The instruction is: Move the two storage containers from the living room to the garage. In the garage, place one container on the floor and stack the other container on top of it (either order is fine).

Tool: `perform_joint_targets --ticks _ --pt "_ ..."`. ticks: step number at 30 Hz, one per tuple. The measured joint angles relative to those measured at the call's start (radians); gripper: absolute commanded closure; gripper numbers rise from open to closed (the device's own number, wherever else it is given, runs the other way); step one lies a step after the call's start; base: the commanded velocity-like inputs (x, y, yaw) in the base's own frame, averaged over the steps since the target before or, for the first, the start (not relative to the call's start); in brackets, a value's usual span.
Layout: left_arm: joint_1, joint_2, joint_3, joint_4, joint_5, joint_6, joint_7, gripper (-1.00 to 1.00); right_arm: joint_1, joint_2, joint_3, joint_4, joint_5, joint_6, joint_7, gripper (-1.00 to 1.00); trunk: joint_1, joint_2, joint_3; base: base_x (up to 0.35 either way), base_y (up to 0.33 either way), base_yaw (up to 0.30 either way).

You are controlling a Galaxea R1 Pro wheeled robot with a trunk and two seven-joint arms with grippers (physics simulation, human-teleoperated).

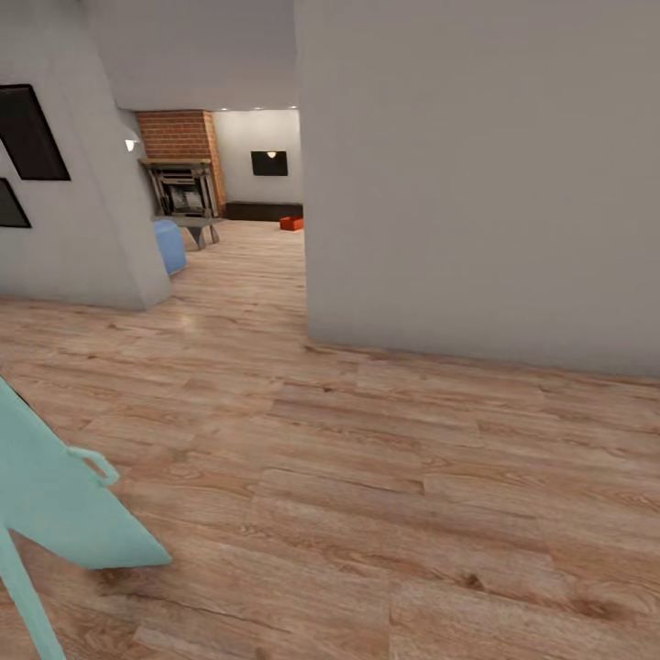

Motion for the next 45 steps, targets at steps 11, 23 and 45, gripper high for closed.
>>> perform_joint_targets --ticks 11,23,45 --pt "0.000 0.000 0.000 0.000 0.000 0.000 0.000 -1.00 0.000 -0.001 0.000 0.000 0.000 0.000 0.000 -1.00 0.000 0.000 0.000 0.322 0.000 0.001" --pt "0.000 0.000 0.000 0.000 0.000 0.000 0.000 -1.00 0.000 -0.004 0.000 0.000 0.001 -0.001 0.000 -1.00 0.000 0.000 0.000 0.322 0.000 0.000" --pt "0.000 0.000 0.000 0.000 0.000 0.000 0.000 -1.00 0.000 -0.003 0.002 0.000 0.002 0.000 0.000 -1.00 0.000 0.000 0.000 0.322 0.000 0.000"
